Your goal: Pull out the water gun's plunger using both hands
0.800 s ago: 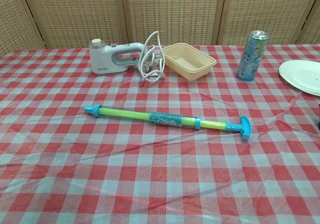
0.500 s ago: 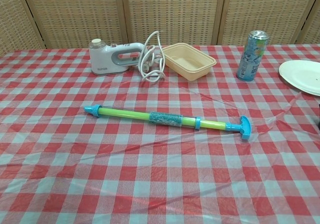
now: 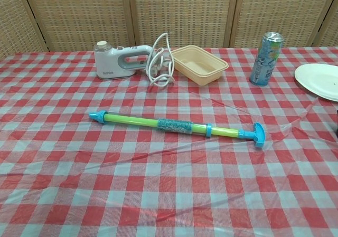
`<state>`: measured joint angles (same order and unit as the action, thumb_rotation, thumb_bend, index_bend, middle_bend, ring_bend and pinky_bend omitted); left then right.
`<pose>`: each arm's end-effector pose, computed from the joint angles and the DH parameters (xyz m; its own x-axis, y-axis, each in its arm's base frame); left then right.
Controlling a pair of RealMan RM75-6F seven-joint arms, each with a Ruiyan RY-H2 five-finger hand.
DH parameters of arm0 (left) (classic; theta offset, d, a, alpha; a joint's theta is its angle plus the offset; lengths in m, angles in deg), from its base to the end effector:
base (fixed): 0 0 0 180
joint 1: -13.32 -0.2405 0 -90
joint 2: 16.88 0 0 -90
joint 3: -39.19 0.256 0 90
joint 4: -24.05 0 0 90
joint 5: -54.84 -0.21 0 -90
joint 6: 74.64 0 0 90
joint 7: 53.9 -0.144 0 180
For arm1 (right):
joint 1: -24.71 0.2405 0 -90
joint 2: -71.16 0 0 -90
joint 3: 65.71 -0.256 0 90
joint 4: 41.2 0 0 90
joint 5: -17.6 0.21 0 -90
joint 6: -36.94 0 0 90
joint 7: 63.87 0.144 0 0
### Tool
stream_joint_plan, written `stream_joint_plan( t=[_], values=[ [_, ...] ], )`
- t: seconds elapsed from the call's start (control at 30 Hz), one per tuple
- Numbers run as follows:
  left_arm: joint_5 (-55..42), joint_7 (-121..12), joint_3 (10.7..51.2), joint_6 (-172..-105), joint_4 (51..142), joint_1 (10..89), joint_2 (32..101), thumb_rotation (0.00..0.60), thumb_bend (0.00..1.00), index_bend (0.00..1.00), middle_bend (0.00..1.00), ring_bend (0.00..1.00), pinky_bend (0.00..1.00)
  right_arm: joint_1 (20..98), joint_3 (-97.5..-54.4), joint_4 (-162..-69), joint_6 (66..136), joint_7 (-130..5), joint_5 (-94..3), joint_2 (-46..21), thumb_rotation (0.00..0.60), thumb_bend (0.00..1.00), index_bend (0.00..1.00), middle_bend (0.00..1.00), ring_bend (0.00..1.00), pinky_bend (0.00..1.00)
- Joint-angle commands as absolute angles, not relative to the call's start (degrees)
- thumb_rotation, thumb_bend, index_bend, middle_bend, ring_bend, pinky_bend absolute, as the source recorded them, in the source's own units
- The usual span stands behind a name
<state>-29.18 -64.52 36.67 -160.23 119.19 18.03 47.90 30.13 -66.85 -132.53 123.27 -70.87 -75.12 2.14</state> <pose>-0.3052 0.1781 0.1530 0.5050 0.0092 0.8631 0.8628 0.0216 -0.5051 -0.2900 -0.1760 0.1261 0.4525 0.0049 0.8918 -0.8831 -0.1369 0.4488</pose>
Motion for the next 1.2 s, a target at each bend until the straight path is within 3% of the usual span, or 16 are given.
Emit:
stream_joint_plan(
  t=[0.03,0.27,0.37,0.43,0.53,0.63,0.73,0.93,1.2],
  values=[
    [-29.22,-64.46,36.72,-160.37,119.27,17.91,47.83,0.600,0.07,0.00,0.00,0.00,0.00,30.23,-66.92,-132.65,123.30,-71.13,-75.26,1.95,0.600,0.06,0.00,0.00,0.00,0.00],
    [-29.02,-63.83,36.36,-160.76,119.27,17.80,47.74,0.600,0.07,0.00,0.00,0.00,0.00,32.62,-68.72,-136.31,121.94,-74.60,-76.03,0.64,0.600,0.06,0.09,0.03,0.02,0.00],
    [-29.06,-63.68,36.22,-160.67,119.20,17.97,47.88,0.600,0.07,0.00,0.00,0.00,0.00,34.92,-70.84,-139.57,120.53,-79.90,-76.19,-0.81,0.600,0.06,0.16,0.23,0.23,0.08],
    [-29.01,-63.56,36.18,-160.57,119.15,18.03,47.92,0.600,0.07,0.00,0.00,0.00,0.00,35.92,-71.67,-140.96,119.63,-82.35,-75.82,-1.74,0.600,0.06,0.20,0.43,0.44,0.20],
    [-28.92,-63.31,36.21,-160.19,118.93,18.17,48.06,0.600,0.07,0.00,0.00,0.00,0.00,37.85,-72.95,-143.34,116.80,-86.50,-73.66,-3.73,0.600,0.06,0.27,0.63,0.64,0.34],
    [-28.68,-63.21,36.28,-159.48,118.57,18.43,48.26,0.600,0.07,0.00,0.00,0.00,0.00,40.20,-74.38,-144.72,113.00,-91.06,-69.73,-6.54,0.600,0.07,0.36,0.80,0.80,0.42],
    [-28.35,-63.09,36.28,-158.67,118.09,18.77,48.58,0.600,0.08,0.00,0.00,0.00,0.00,42.53,-75.98,-144.87,109.73,-96.01,-64.47,-10.06,0.600,0.10,0.42,0.89,0.88,0.46],
    [-27.47,-62.59,36.07,-157.27,117.31,19.40,48.98,0.600,0.08,0.00,0.00,0.00,0.00,46.28,-78.02,-142.00,105.96,-101.58,-55.36,-17.14,0.600,0.17,0.45,0.99,0.97,0.54],
    [-26.51,-62.02,36.07,-155.30,116.42,20.19,49.42,0.600,0.08,0.00,0.00,0.00,0.00,49.75,-79.24,-137.08,103.79,-104.28,-47.52,-23.66,0.600,0.27,0.46,1.00,1.00,0.58]
  ],
)
